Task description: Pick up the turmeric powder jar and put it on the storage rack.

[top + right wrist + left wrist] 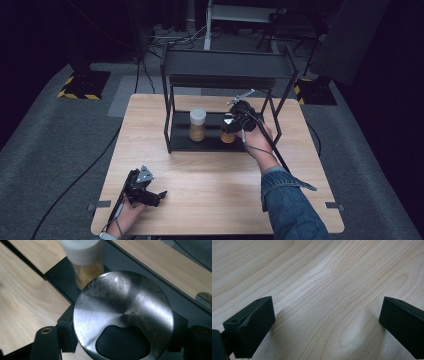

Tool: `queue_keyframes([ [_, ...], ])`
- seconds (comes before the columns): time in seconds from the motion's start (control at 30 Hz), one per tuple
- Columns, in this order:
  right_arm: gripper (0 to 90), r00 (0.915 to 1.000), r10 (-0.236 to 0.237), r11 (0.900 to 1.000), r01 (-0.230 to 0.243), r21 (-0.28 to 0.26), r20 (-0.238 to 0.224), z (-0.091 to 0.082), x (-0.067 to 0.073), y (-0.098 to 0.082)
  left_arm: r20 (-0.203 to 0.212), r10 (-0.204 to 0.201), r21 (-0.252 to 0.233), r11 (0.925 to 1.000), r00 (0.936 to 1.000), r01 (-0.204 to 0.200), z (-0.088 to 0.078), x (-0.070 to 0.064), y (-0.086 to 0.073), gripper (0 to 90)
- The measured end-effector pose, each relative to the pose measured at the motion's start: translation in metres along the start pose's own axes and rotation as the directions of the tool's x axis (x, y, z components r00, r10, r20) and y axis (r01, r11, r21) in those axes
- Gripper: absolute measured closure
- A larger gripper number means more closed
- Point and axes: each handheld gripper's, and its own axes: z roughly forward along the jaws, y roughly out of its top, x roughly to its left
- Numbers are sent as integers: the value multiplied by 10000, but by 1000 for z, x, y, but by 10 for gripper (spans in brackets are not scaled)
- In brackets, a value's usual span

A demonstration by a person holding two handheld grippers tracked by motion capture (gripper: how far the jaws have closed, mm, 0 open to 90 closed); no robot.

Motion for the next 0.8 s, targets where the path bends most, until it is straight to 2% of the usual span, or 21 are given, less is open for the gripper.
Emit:
queue_keyframes([
  [0.13, 306, 9999, 87, 9999, -87, 64, 96, 15, -2, 7, 1, -1, 1, 10000, 10000, 1, 0, 0, 0, 0],
  [0.33, 306, 9992, 400, 9991, -400, 127, -21, 39, -8, 13, 1, -6, -3, 10000, 10000, 6, 0, 0, 0, 0],
  [0.53, 306, 9993, 362, 9987, -364, 355, 68, 64, -7, 21, 4, -4, -5, 10000, 10000, 4, 0, 0, 0, 0],
  [0.7, 306, 9975, 689, 9959, -697, 583, 156, 78, -10, 24, -4, -17, -16, 10000, 10000, 17, 0, 0, 0, 0],
  [0.8, 306, 9974, 680, 9957, -693, 620, 234, 84, -11, 25, -8, -4, -7, 10000, 10000, 4, 0, 0, 0, 0],
])
